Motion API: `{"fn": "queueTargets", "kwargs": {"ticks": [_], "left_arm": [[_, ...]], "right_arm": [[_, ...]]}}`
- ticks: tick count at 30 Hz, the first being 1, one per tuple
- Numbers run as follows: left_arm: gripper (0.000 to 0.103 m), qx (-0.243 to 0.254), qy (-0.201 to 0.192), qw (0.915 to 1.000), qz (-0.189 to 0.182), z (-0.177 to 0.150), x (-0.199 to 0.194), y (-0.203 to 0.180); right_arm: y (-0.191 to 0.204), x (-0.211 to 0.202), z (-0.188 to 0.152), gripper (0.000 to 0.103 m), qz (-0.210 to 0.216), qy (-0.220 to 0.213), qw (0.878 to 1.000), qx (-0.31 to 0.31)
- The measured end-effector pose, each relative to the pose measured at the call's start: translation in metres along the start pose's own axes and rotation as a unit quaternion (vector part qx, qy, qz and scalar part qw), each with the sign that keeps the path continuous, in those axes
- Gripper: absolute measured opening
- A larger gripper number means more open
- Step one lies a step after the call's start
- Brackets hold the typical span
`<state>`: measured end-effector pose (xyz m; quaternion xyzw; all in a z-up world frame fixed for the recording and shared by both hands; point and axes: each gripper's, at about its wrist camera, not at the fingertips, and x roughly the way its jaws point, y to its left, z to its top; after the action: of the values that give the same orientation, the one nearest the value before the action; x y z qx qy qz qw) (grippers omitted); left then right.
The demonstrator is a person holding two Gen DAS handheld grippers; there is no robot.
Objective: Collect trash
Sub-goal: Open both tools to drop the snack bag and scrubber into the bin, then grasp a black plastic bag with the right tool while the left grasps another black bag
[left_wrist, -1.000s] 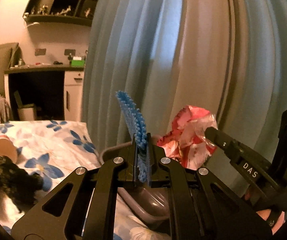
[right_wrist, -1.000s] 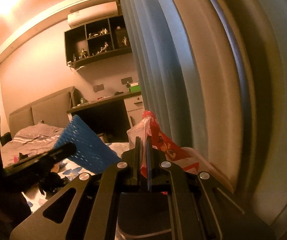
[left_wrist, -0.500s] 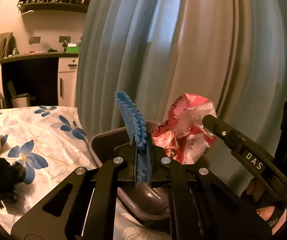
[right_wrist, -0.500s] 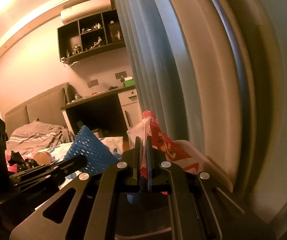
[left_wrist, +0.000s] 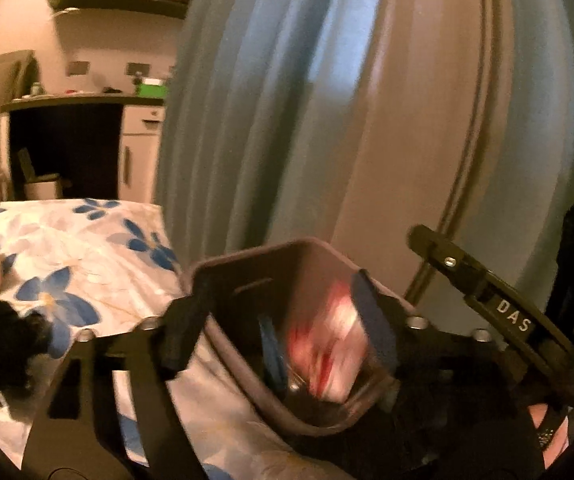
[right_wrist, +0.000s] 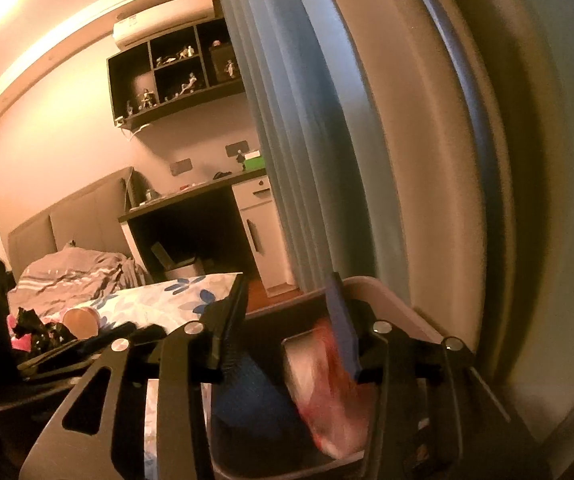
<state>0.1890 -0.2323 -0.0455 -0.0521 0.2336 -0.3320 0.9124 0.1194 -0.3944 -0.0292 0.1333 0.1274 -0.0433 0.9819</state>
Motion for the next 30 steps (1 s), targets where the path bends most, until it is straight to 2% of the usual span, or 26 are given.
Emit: {"fn": "queueTargets", "kwargs": {"ticks": [2, 4, 5, 7, 12, 16, 19, 23, 30], "left_arm": [[0.090, -0.011, -0.012, 0.9996, 0.025, 0.000, -0.009, 0.008], [0.097, -0.018, -0.027, 0.9980, 0.054, 0.000, -0.020, 0.016], [0.097, -0.019, -0.034, 0.9968, 0.070, -0.001, -0.026, 0.019], [0.097, -0.019, -0.042, 0.9942, 0.097, -0.002, -0.037, 0.023], [0.097, -0.025, -0.055, 0.9878, 0.143, -0.009, -0.068, 0.037], [0.097, -0.033, -0.058, 0.9815, 0.180, -0.014, -0.091, 0.052], [0.097, -0.024, -0.067, 0.9736, 0.217, -0.021, -0.112, 0.065], [0.097, -0.029, -0.082, 0.9586, 0.271, -0.035, -0.148, 0.089], [0.097, -0.062, -0.093, 0.9414, 0.318, -0.047, -0.195, 0.127]], "right_arm": [[0.000, -0.003, 0.001, 0.043, -0.005, -0.005, 1.000, -0.001], [0.002, -0.009, 0.001, 0.053, -0.009, -0.013, 1.000, -0.004], [0.005, -0.013, 0.001, 0.055, -0.012, -0.019, 1.000, -0.007], [0.009, -0.021, -0.002, 0.070, -0.018, -0.031, 0.999, -0.012], [0.026, -0.037, -0.012, 0.084, -0.024, -0.048, 0.998, -0.020], [0.045, -0.041, -0.023, 0.085, -0.015, -0.040, 0.998, -0.037], [0.059, -0.045, -0.030, 0.085, -0.004, -0.037, 0.998, -0.050], [0.079, -0.047, -0.037, 0.085, 0.024, -0.028, 0.998, -0.054], [0.127, -0.038, -0.055, 0.085, 0.078, 0.002, 0.995, -0.069]]}}
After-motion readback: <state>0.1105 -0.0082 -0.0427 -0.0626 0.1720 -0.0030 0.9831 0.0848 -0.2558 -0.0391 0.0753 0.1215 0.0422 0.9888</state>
